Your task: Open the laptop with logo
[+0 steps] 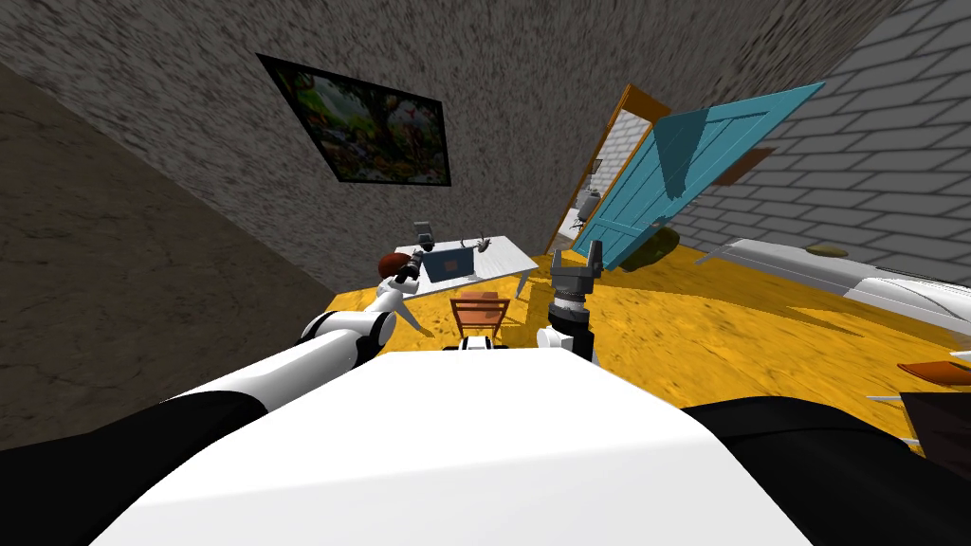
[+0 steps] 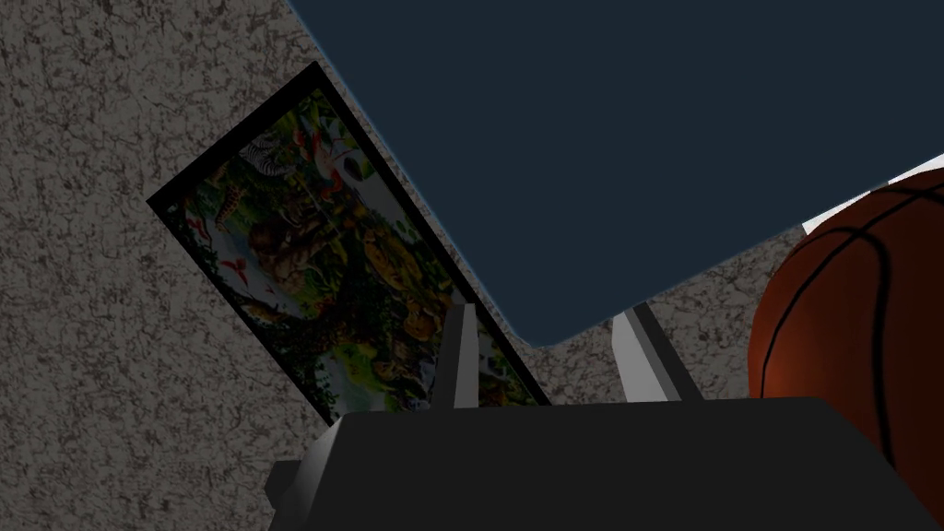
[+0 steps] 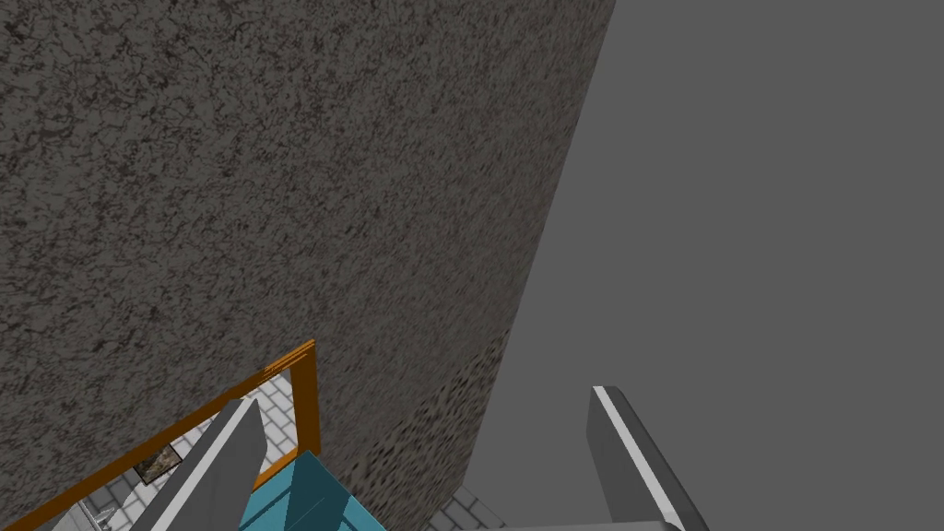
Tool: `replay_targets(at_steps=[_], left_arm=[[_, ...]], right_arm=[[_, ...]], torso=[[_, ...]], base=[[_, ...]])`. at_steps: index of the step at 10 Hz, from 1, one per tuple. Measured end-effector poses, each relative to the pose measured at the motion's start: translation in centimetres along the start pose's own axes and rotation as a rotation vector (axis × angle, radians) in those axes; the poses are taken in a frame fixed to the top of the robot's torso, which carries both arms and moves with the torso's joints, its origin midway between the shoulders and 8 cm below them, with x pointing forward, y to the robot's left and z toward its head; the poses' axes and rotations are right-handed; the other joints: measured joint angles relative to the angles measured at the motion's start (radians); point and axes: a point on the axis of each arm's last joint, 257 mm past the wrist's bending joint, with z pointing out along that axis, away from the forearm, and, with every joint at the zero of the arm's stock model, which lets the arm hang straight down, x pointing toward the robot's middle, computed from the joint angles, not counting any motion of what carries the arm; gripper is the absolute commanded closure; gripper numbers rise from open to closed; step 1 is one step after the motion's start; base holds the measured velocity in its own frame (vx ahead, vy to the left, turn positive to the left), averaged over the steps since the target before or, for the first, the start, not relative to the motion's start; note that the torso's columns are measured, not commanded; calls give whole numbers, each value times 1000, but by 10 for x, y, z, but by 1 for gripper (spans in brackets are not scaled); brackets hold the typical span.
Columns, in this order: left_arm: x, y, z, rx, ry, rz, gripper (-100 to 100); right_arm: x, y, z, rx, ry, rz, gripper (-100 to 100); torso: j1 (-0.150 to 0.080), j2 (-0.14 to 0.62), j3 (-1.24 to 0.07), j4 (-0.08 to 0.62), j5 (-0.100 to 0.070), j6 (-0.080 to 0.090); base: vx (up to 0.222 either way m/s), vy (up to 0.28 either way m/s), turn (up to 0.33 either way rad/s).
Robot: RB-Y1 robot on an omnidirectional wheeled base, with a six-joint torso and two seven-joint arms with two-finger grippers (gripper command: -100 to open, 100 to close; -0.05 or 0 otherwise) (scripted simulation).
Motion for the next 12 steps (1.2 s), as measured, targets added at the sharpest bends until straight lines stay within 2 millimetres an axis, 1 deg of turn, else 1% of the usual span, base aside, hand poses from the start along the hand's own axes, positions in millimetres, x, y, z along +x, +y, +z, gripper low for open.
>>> replay_targets(at_steps=[2,3,5,6,8,11,12], left_arm=[[3,2,2,-25,9,-6,100],[5,0,5,-39,18,-10,100],[9,1,9,-69,25,-19,100],[11,0,11,-79,31,-20,100],[14,-1,16,-108,37,-29,100],[13,0,14,-114,37,-26,100],[16,-1,15,-127,42,-30,100]], right_arm=[[0,0,0,0,0,0,0],[0,0,0,0,0,0,0],[0,0,0,0,0,0,0],[0,0,0,0,0,0,0],[0,0,0,0,0,0,0],[0,0,0,0,0,0,0],[0,0,0,0,0,0,0]], torso=[[-1,-2,-1,-2,1,-3],[1,-3,-2,0,0,-1],[1,-3,-2,-3,1,-3],[2,-4,-2,-2,1,-1],[1,-5,-3,-4,1,-2],[2,-4,-3,-3,1,-2],[3,-4,-3,-2,1,1]], base=[[6,46,-31],[5,71,-53],[15,47,-34],[9,68,-39],[4,15,-4],[6,12,-9],[11,74,-61]])
